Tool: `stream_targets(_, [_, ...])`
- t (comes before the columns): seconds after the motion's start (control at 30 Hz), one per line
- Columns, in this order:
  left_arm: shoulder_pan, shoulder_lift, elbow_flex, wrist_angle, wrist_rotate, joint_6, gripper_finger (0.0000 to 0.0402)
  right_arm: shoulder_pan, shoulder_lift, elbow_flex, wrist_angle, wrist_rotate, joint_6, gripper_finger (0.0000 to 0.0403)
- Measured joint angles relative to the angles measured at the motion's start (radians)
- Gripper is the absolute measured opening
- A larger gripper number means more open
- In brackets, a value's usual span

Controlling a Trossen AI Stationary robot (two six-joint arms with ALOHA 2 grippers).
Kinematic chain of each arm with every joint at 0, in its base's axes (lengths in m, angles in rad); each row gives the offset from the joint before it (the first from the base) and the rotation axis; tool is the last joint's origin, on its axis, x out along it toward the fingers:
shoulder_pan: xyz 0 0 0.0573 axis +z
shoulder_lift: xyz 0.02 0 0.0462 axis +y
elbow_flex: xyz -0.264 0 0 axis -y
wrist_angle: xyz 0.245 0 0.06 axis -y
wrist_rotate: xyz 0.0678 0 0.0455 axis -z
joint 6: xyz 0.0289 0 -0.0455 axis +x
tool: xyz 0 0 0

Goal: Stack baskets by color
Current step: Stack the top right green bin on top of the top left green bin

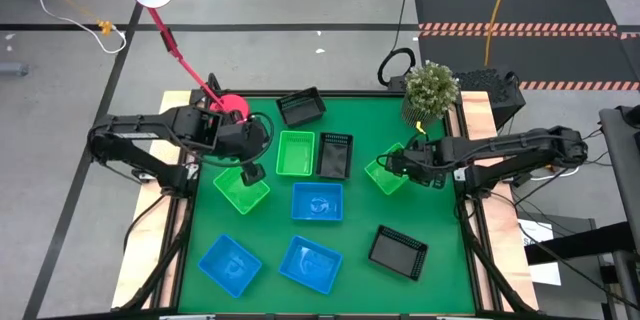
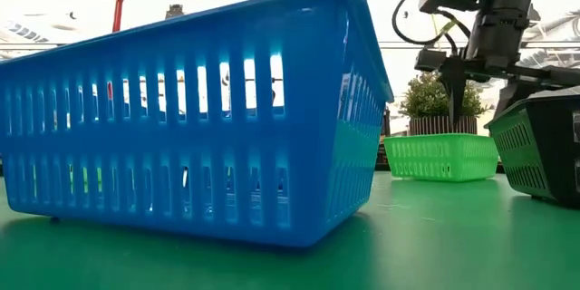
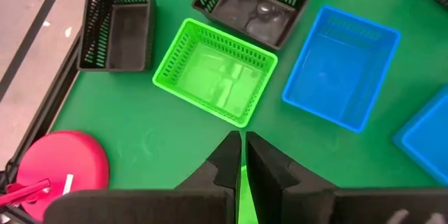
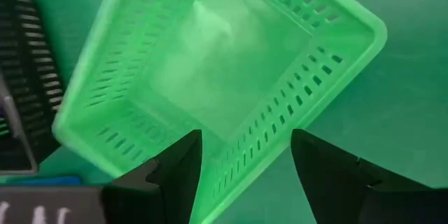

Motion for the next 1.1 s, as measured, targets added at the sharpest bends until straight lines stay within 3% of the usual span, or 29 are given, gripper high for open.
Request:
stream_targets(0.6, [0.075,0.0,0.0,0.0,0.002,0.063,0.0026,-0.053,-0.035,-0.003,0.017,-0.052,-0.06,0.0215])
stream_targets(1.1, [0.099,0.0,0.0,0.002,0.001,0.093,0.0026,-0.068,-0.066,-0.009,-0.072,-0.005,-0.04,0.0203])
